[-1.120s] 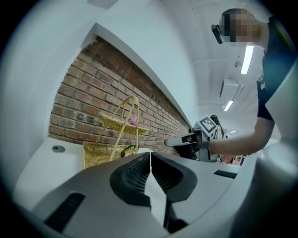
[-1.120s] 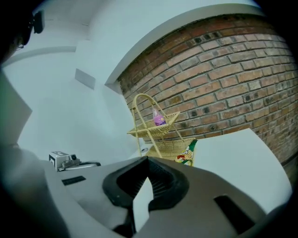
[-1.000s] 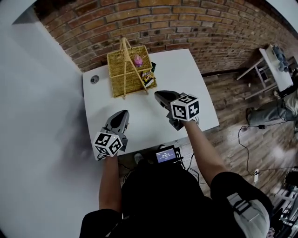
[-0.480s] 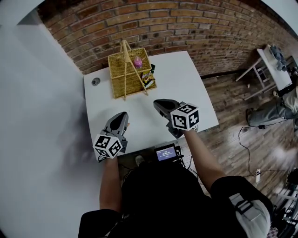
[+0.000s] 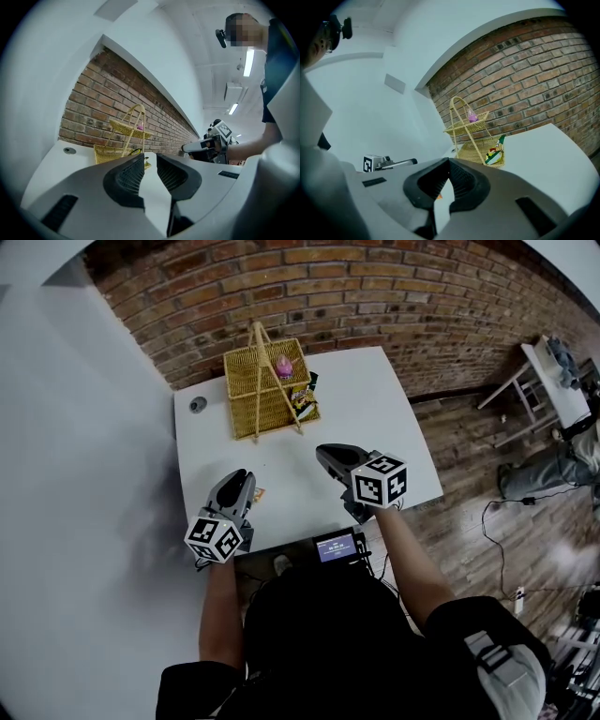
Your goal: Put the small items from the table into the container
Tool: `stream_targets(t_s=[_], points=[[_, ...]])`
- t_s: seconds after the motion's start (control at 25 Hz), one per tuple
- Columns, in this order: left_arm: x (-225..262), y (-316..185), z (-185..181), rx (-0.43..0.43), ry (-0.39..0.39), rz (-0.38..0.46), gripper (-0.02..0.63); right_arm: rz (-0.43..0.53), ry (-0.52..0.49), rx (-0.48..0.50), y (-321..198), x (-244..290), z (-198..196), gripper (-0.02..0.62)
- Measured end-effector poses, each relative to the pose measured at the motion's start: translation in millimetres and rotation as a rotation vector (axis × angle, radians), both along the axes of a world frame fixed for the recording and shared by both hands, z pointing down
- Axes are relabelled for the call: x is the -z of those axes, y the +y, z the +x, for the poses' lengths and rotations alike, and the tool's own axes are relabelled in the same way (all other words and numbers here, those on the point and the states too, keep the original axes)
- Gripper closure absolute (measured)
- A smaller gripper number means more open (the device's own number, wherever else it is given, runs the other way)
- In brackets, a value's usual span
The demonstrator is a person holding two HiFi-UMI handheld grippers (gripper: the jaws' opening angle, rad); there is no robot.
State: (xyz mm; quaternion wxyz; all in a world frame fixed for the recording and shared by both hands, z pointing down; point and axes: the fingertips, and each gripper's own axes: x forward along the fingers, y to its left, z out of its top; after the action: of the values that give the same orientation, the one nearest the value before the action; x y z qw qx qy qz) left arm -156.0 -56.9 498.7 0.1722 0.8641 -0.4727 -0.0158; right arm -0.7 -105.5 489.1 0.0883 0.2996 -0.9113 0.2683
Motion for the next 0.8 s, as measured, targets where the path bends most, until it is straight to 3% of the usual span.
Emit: stream_targets(t_s=[0.16,0.32,0.48,0.8], points=[[-14.4,1.7,-4.5,0.01,-0.053,-0.041,0.432,-0.007,-0.001,0.005,-1.6,-2.1,-0.4,0.583],[-34.8,4.0,-7.7,0.017,-0.122,-0.1,0.274,-0.013,0.0,0.014,-2.7,-2.9,-3.4,0.583],[-57.3,8.9,-15.0,0.048,-0.178,-0.158,0.194,-0.022,0.006,0.026,-0.7,-5.9,-5.5,0.583],[-115.5,24.9,-26.0,0.082,-0.26,-0.319,0.152,-0.053,0.022,0.032,3.6,-17.2,-3.6,0.583]])
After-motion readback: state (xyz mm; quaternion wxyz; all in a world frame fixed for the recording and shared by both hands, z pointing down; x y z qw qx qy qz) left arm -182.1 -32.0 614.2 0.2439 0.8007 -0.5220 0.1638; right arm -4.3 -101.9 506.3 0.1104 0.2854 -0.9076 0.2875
